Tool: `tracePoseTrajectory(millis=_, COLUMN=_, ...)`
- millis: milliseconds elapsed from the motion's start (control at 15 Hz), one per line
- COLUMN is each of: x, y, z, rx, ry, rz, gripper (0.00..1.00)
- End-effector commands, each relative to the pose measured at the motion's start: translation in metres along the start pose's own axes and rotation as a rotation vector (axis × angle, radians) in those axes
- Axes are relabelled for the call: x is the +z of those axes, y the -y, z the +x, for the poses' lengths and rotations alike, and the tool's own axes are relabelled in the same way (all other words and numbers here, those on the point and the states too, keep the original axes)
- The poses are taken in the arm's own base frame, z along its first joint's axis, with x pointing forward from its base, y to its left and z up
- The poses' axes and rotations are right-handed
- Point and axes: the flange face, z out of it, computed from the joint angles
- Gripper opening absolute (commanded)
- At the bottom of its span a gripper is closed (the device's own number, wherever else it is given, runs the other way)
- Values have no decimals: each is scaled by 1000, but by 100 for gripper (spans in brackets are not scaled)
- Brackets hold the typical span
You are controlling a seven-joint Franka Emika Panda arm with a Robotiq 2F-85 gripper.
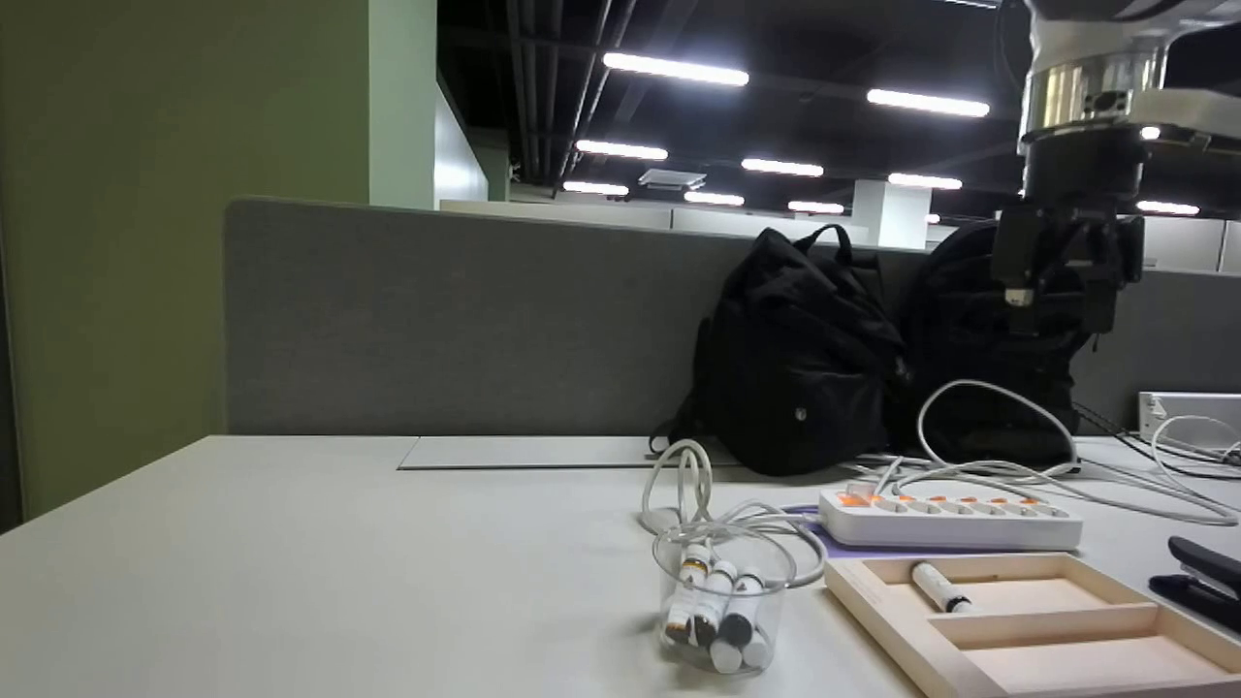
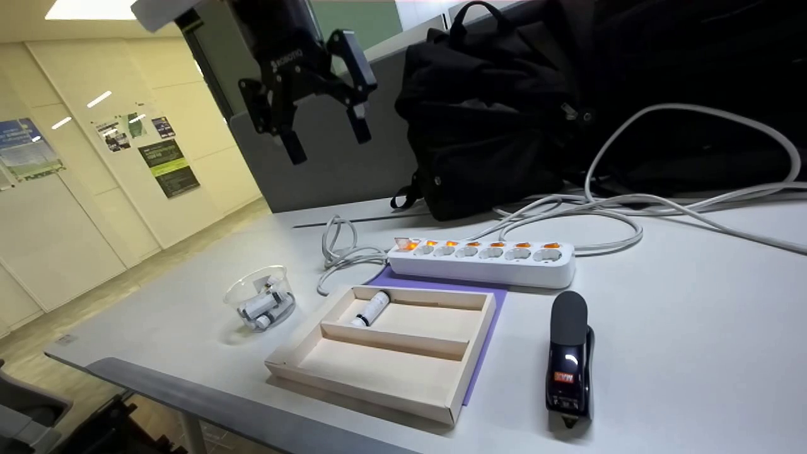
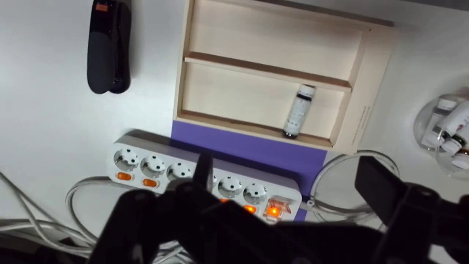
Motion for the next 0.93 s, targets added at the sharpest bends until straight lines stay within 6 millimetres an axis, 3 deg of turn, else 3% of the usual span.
tracePoseTrajectory(millis=0, x=7, y=1, z=2, rx=-3, ry=14, rz=1, gripper=100)
tracePoseTrajectory(millis=267, x=10, y=1, z=3, rx=-3, ry=18, rz=1, gripper=100)
tracePoseTrajectory(millis=600, x=83, y=-1, z=14, rx=-17, ry=-33, rz=-37, gripper=100)
tracePoseTrajectory(millis=867, x=151, y=13, z=4, rx=-40, ry=3, rz=-12, gripper=100)
